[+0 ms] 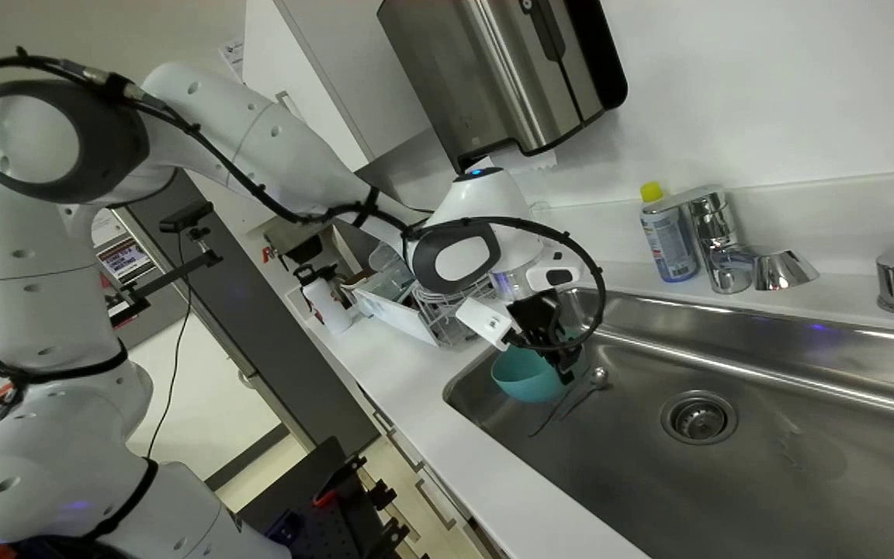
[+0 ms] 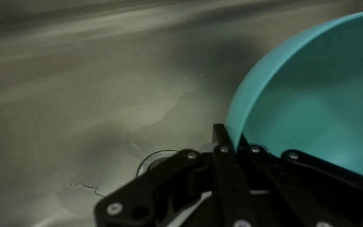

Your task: Put the blue bowl on top of the plates on the dishrack

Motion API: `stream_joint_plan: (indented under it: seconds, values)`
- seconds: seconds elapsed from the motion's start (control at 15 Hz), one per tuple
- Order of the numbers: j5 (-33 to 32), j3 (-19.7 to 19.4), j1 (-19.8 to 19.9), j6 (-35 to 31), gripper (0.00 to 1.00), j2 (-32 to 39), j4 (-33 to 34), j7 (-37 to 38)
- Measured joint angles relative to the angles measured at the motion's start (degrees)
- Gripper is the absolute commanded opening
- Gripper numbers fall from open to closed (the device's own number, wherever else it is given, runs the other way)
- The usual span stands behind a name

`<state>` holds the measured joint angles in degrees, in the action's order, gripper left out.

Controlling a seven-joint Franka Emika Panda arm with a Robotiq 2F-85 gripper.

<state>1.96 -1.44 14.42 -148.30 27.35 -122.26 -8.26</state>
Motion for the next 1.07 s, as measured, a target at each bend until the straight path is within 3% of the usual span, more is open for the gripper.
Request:
stream_joint_plan:
  seconds: [0.73, 0.8, 1.07]
  values:
    - [3.8, 0.05, -7.23, 4.56, 0.01, -24.21, -10.45, 7.1]
    - [3.17, 0.07, -8.03, 4.86, 0.05, -26.38, -11.26, 8.07]
    - [3.03, -0.16, -8.6, 4.92, 0.05, -26.83, -11.66, 8.46]
